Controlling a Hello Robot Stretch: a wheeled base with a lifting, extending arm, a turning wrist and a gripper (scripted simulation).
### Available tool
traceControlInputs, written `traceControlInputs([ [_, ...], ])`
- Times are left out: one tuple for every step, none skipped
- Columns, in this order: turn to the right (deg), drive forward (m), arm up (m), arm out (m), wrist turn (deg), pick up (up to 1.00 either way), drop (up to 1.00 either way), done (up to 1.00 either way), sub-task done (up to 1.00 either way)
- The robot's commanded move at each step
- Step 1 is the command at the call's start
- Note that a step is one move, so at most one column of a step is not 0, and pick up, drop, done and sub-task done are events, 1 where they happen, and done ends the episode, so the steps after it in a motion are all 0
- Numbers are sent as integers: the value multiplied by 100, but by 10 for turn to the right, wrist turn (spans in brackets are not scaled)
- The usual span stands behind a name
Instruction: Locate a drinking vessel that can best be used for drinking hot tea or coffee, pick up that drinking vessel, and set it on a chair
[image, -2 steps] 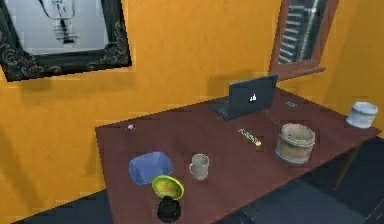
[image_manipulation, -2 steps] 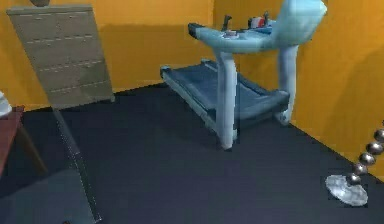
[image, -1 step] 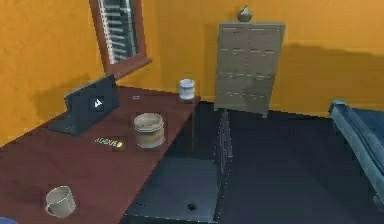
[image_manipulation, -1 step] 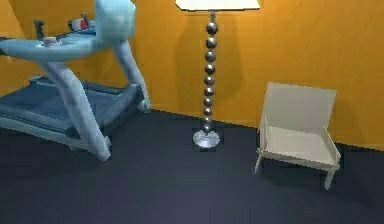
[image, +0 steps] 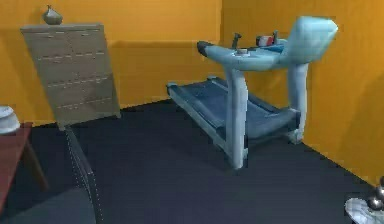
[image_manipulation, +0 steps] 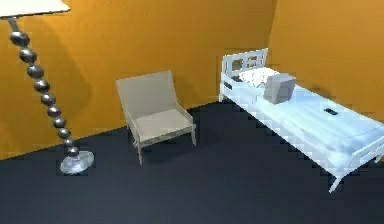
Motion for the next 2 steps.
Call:
traceControlInputs([
  [450, 0, 0, 0, 0, 0, 0, 0, 0],
  [150, 0, 0, 0, 0, 0, 0, 0, 0],
])
